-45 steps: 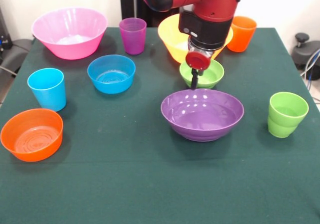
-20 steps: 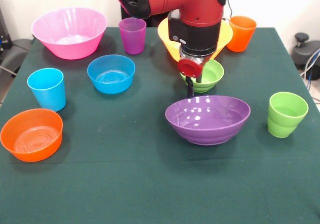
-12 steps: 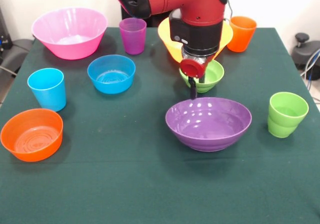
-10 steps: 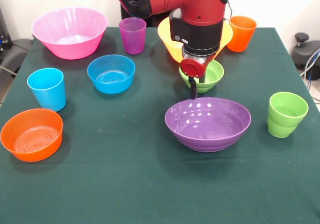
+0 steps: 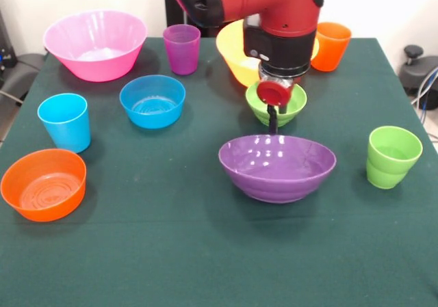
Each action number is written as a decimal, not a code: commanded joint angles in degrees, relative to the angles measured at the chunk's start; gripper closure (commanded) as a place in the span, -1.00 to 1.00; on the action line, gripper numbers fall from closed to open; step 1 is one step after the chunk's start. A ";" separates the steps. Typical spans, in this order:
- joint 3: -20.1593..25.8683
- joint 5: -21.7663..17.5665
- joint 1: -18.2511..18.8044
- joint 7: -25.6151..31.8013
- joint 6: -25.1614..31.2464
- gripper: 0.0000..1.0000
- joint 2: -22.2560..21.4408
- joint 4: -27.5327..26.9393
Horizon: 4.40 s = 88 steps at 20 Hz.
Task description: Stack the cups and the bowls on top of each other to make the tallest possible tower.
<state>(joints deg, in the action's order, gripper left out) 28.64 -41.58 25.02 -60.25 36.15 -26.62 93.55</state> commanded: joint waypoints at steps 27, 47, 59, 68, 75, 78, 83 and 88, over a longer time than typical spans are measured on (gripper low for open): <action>-8.14 -3.88 -8.00 -1.80 7.11 -1.00 6.23 -7.30; -4.55 -0.38 -4.25 -3.34 -0.38 1.00 3.18 -3.72; -0.94 11.97 2.26 -8.02 -5.71 1.00 -1.74 3.83; -6.43 13.74 -1.83 -9.74 0.05 1.00 -5.94 6.32; -8.18 16.73 -4.51 -11.36 1.89 1.00 -9.53 10.48; -8.33 18.81 -6.41 -12.51 2.55 1.00 -10.30 11.10; -8.25 21.54 -7.36 -12.66 1.53 1.00 -9.66 12.50; -7.09 22.66 -6.88 -12.10 -2.95 1.00 -8.38 14.52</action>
<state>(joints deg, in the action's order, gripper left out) 21.08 -20.69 18.31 -62.65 32.97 -36.83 103.17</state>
